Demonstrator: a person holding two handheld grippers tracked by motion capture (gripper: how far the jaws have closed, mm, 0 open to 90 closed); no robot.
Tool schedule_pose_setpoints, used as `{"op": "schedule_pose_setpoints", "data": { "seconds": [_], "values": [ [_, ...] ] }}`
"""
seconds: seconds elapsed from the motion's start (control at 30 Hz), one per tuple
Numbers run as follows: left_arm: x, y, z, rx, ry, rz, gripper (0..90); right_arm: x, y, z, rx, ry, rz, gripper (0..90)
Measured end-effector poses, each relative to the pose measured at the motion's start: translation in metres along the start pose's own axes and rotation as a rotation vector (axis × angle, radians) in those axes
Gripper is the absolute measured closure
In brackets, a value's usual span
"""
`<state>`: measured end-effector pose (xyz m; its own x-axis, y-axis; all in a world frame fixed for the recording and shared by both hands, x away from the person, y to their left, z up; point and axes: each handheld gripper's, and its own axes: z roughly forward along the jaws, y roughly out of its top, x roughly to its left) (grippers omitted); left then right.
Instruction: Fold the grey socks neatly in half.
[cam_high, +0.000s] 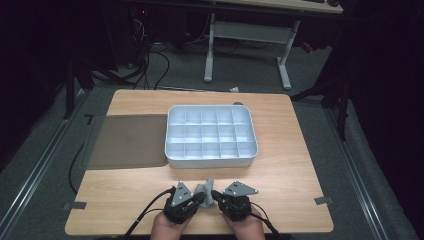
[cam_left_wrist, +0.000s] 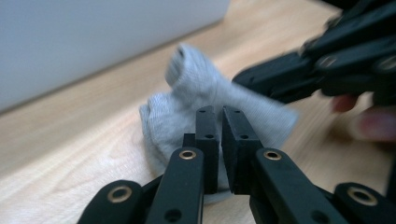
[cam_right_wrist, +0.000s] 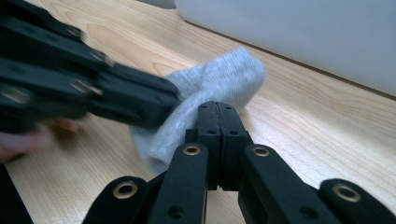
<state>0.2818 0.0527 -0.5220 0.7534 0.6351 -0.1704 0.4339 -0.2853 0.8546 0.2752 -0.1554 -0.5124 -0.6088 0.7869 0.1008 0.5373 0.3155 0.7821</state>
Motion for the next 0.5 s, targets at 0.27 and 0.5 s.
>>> {"op": "schedule_pose_setpoints", "data": {
  "seconds": [0.27,0.5],
  "values": [
    [0.025,0.0,-0.021,0.004,0.088,-0.048,87.6,0.0,-0.002,0.0,-0.006,0.005,0.001,90.0],
    [0.024,-0.008,-0.005,0.141,0.112,-0.028,87.7,0.0,-0.004,0.001,-0.002,0.003,0.006,90.0]
  ]
}}
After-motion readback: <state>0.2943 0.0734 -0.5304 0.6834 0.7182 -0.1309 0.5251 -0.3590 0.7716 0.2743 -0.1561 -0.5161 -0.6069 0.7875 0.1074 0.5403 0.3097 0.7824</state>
